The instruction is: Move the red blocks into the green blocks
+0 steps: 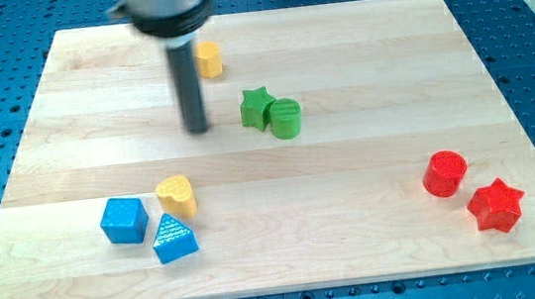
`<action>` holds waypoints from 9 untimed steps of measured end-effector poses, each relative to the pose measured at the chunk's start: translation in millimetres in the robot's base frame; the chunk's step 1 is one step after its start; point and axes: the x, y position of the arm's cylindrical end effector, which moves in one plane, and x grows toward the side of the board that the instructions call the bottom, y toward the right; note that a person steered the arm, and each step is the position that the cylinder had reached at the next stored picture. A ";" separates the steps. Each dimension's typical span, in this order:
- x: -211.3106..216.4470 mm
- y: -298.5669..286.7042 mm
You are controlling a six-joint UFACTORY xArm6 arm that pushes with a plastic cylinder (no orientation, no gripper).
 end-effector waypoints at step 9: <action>100.9 331.2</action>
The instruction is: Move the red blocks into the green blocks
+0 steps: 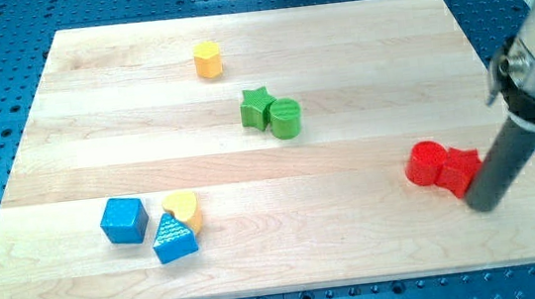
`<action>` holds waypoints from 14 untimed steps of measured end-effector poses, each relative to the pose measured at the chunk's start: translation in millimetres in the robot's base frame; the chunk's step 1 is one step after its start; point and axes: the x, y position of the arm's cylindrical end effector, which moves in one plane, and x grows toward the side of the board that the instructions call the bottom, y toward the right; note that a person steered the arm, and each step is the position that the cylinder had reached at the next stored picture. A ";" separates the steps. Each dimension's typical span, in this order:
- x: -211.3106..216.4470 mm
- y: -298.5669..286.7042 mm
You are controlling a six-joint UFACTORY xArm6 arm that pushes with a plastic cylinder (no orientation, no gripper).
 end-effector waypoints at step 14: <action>-85.5 -48.0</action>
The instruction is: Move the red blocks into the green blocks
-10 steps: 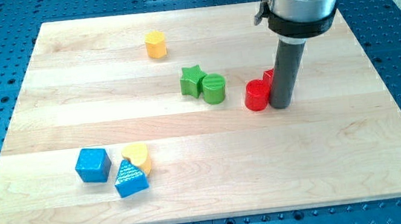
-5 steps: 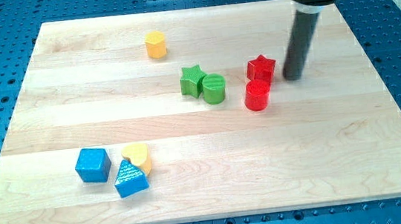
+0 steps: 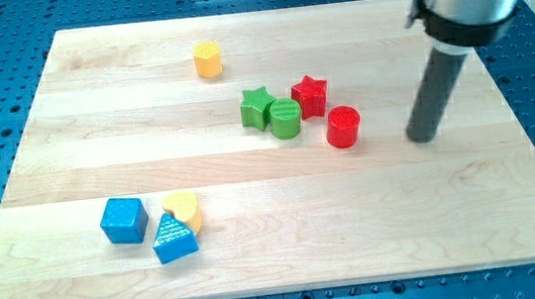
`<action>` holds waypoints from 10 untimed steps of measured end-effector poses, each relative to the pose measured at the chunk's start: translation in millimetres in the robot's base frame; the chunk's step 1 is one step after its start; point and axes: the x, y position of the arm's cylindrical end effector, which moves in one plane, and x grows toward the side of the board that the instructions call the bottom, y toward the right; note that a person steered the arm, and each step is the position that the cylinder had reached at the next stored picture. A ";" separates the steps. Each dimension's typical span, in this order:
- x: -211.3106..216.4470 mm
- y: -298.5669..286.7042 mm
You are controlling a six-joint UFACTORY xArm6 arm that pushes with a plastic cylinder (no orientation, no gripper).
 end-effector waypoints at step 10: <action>-111.7 -104.0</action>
